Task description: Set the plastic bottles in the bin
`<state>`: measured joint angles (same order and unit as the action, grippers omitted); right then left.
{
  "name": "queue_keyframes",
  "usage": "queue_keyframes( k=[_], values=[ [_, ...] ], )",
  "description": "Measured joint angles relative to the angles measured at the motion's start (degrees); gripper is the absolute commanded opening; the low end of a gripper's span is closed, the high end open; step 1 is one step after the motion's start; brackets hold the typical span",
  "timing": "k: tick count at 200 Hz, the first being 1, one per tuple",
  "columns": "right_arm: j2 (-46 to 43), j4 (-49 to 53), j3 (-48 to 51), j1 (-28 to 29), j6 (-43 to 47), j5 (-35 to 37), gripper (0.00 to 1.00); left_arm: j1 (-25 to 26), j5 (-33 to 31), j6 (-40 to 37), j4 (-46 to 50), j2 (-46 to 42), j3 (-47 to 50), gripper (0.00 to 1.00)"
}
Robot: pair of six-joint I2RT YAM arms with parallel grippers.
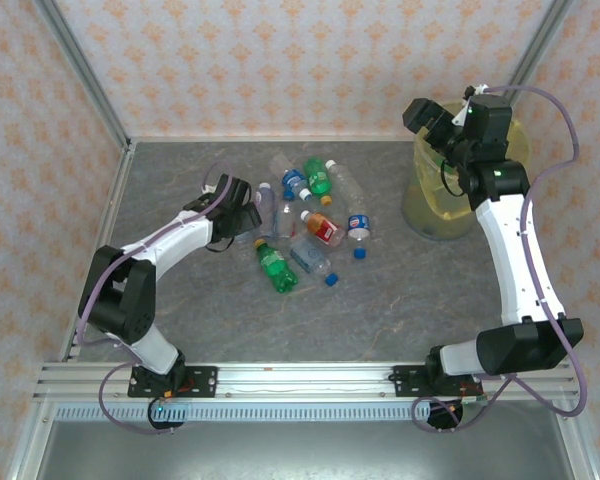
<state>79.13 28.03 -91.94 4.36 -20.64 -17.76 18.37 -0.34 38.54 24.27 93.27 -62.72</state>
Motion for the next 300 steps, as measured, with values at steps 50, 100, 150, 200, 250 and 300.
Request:
queue_keyframes(
  k=[50,100,150,200,250,300],
  values=[
    [0.04,0.0,-0.2,0.0,0.37,-0.11,1.0,0.0,1.64,0.02,-0.02,0.66,1.57,0.82],
    [0.04,-0.02,-0.2,0.39,0.35,-0.31,1.0,-0.02,2.97,0.0,-0.35,1.09,4.24,0.76],
    [0.11,0.02,-0.31,1.46,0.33,-0.74,1.0,-0.11,4.28,-0.66,-3.28,2.91,5.66,0.72],
    [0.33,0.22,-1.31,2.67,0.35,-0.74,1.0,-0.17,4.44,-1.14,-6.95,3.15,7.8,0.7],
    [1.36,0.44,-2.64,3.23,0.33,-0.98,1.0,-0.55,4.83,-2.4,-9.03,4.98,8.26,0.7],
    [1.46,0.44,-2.67,3.89,0.15,-2.69,1.0,-0.55,5.01,-3.26,-9.86,4.35,8.79,0.56]
  ],
)
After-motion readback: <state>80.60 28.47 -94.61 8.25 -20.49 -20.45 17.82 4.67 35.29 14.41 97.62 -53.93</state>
